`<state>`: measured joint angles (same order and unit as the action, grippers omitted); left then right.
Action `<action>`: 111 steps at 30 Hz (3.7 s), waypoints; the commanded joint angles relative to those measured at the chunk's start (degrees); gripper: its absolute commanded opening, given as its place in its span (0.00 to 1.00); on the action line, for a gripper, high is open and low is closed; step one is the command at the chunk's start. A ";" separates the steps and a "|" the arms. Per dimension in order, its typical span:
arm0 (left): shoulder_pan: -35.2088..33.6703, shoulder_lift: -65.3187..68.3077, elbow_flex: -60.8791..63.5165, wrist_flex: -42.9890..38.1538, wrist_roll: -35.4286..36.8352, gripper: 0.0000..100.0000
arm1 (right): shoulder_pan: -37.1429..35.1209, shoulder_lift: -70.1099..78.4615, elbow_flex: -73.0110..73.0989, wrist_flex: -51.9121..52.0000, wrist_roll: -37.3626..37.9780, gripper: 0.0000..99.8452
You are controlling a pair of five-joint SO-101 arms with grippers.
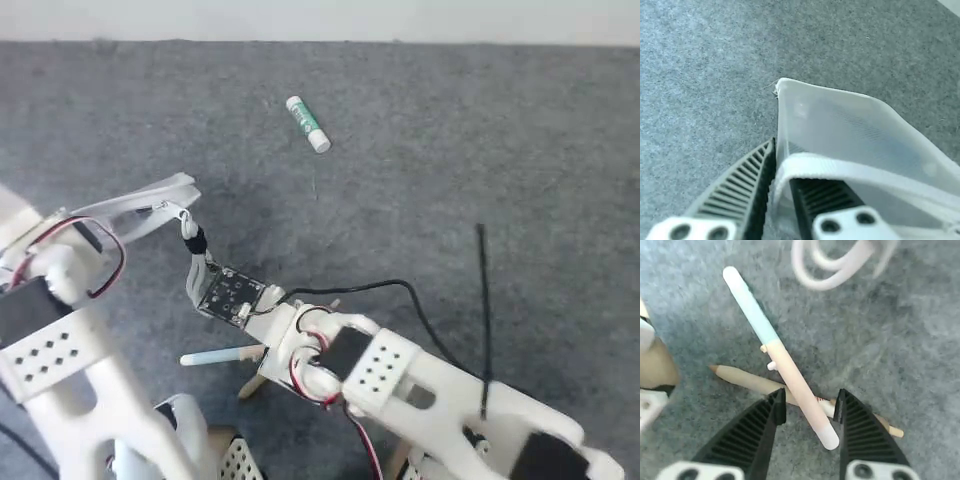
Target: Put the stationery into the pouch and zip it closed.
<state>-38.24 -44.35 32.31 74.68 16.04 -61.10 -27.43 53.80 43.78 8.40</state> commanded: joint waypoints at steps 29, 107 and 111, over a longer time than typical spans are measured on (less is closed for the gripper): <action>-3.08 -0.35 -2.15 -3.16 0.88 0.01 | -0.22 15.60 -8.35 -2.33 4.31 0.15; -2.90 -0.26 -2.15 -3.25 0.88 0.01 | 24.22 31.69 -27.34 -8.13 9.93 0.16; -2.90 -0.18 -2.15 -3.25 0.88 0.01 | 24.22 35.91 -30.86 -8.13 9.85 0.16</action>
<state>-40.97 -44.35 32.31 73.45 16.13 -36.40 7.30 27.87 36.92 18.86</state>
